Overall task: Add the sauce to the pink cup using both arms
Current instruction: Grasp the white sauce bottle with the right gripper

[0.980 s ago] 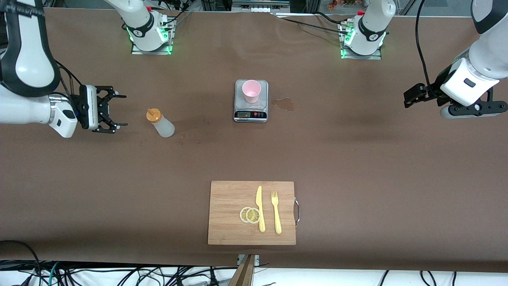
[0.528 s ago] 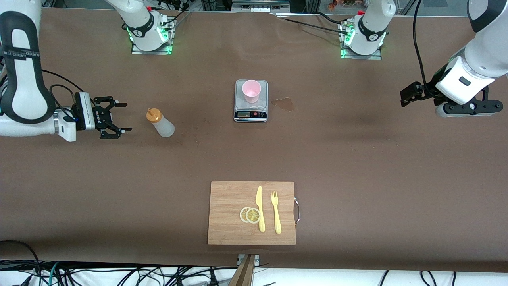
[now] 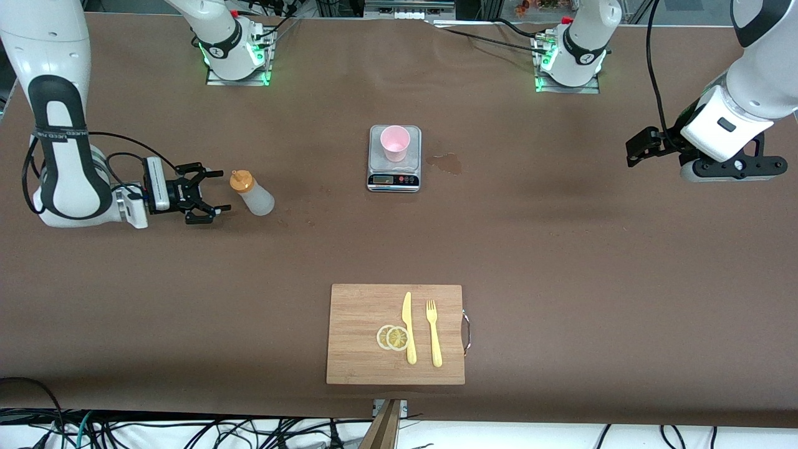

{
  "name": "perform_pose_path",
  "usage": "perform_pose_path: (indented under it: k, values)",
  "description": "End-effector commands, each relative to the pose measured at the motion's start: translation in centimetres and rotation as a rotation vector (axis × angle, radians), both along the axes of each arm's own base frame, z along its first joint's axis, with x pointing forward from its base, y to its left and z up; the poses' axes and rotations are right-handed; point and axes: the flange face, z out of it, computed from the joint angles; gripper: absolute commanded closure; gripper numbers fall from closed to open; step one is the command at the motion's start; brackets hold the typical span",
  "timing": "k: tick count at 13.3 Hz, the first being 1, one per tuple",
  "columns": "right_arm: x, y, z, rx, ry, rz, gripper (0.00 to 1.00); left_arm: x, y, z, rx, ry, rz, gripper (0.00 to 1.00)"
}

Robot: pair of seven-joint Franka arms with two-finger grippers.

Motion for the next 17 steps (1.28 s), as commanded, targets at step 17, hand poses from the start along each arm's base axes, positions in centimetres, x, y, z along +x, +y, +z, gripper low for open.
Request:
perform_pose_path:
  k: [17]
  values:
    - [-2.6,6.7,-7.9,0.357,-0.107,0.066,0.00,-0.3,-0.1,0.5,-0.041,0.011,-0.002,0.00]
